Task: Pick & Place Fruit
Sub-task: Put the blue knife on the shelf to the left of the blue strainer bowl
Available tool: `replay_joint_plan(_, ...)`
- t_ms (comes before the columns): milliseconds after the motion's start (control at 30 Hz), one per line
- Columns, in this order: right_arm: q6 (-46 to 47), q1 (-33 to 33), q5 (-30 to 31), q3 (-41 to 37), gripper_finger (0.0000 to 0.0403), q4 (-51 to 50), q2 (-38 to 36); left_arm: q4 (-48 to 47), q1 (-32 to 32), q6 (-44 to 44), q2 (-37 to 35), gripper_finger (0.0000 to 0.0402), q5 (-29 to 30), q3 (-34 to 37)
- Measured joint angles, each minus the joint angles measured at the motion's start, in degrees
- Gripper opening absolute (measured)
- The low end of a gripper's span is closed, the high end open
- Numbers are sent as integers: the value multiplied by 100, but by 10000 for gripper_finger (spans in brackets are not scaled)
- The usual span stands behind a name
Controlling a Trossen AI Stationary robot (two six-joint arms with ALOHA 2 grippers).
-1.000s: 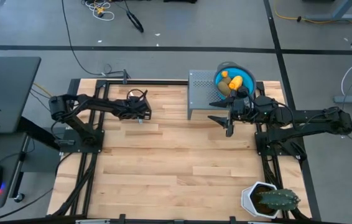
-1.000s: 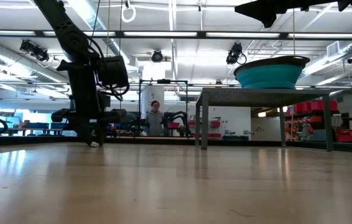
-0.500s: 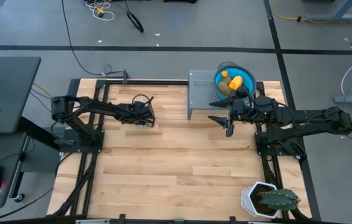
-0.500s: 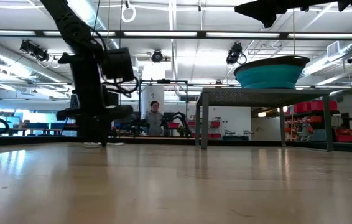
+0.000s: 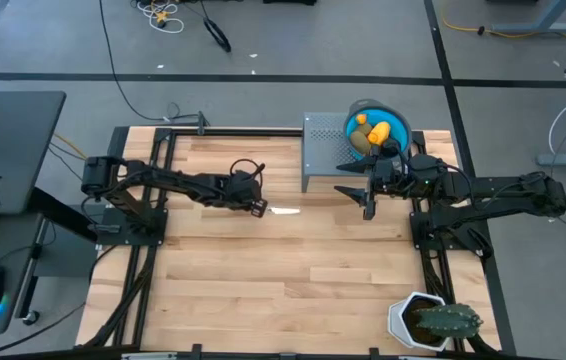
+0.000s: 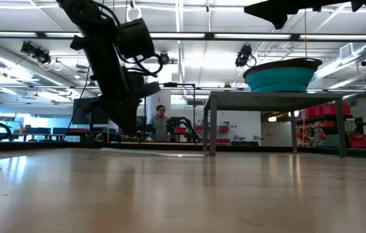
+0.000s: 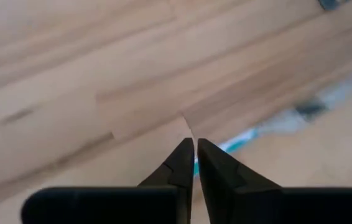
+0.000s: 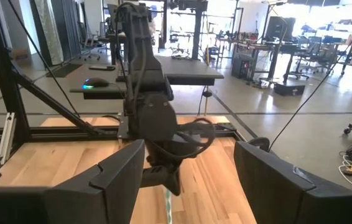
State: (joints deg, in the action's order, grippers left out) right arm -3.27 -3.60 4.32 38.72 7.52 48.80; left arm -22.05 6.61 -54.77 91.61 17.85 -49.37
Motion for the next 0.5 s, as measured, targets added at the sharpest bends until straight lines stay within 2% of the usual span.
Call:
replay_joint_plan(100, 0, -1, -1, 0, 259, 1, 0, 0, 6, 653, 0, 26, 33, -44)
replay_joint_plan(233, 0, -2, 0, 0, 259, -1, 0, 3, -13, 2223, -9, 37, 139, -63)
replay_joint_plan(400, 0, 0, 0, 0, 259, -1, 0, 41, -99, 3919, 40, 55, 1398, -56)
replay_joint_plan(500, 0, -1, -1, 0, 259, -1, 0, 432, -105, 4594, 39, 60, 1830, 139)
